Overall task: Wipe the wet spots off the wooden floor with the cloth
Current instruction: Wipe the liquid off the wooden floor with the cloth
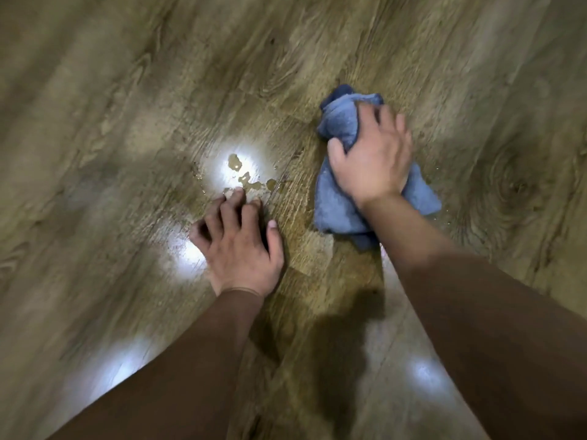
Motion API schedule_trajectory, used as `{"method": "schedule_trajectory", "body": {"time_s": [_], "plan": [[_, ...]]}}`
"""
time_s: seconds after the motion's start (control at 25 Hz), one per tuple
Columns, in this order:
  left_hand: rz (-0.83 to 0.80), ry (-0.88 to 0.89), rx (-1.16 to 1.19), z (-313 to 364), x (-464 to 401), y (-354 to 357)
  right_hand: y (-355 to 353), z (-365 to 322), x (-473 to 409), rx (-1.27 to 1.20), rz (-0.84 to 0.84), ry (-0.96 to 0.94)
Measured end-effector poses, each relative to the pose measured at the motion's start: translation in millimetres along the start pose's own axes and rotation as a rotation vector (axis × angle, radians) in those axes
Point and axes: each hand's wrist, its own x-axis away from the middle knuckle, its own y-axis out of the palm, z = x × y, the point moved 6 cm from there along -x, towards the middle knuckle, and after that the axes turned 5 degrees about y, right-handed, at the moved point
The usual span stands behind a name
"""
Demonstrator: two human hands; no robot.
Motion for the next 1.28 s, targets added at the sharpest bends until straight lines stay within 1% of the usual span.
{"method": "schedule_trajectory", "body": {"time_s": [0.16,0.28,0.36,0.44,0.52,0.6,0.64,0.68,0.72,0.76,0.84,0.88,0.92,1.0,1.08,1.16,1.28], "plan": [[0.021,-0.002,-0.02,-3.0,-1.6,1.6,4.4,-3.7,0.1,0.047,0.062,-0.022],[0.066,-0.004,-0.033,-0.8,-0.6,-1.9,2.0,-6.9,18.9,0.064,0.055,-0.062],[0.076,-0.019,-0.028,-2.2,1.8,-7.2,-0.5,-8.9,49.6,0.061,0.058,-0.098],[0.052,-0.005,-0.038,0.5,3.2,-15.3,-6.0,-10.7,90.6,0.046,0.066,-0.117],[0.033,0.065,-0.015,-5.3,12.4,-22.4,-8.7,-14.6,131.4,0.018,0.065,-0.144],[-0.011,0.243,0.064,-22.1,37.7,-30.0,-10.8,-16.1,166.0,-0.015,0.032,-0.161],[-0.033,0.349,0.079,-37.6,55.9,-35.7,-12.3,-17.9,186.1,-0.028,0.003,-0.17],[-0.054,0.413,0.07,-59.3,70.2,-41.4,-14.4,-19.8,207.8,-0.035,-0.035,-0.177],[-0.07,0.397,0.037,-87.7,76.5,-47.6,-16.7,-22.4,231.5,-0.034,-0.075,-0.189],[-0.069,0.277,-0.007,-119.3,72.9,-53.9,-18.5,-26.7,252.9,-0.029,-0.11,-0.212],[-0.019,-0.118,-0.037,-175.7,59.9,-57.5,-16.3,-35.8,284.7,-0.006,-0.165,-0.265],[-0.014,-0.278,-0.017,-191.0,56.7,-55.6,-14.4,-38.5,294.7,0.008,-0.191,-0.279],[-0.007,-0.349,-0.004,-196.9,55.4,-52.4,-12.7,-38.2,300.4,0.013,-0.213,-0.282],[0.019,-0.321,0.008,-193.4,46.2,-43.1,-7.1,-32.6,292.8,0.025,-0.224,-0.302],[0.02,-0.315,-0.033,-196.2,51.1,-41.2,-7.1,-41.3,285.5,0.016,-0.207,-0.396],[0.02,-0.322,-0.058,-198.8,52.2,-41.9,-5.8,-68.7,266.0,-0.01,-0.174,-0.466],[0.02,-0.317,-0.06,-197.0,50.5,-43.2,9.6,-141.1,209.5,-0.067,-0.156,-0.522]]}}
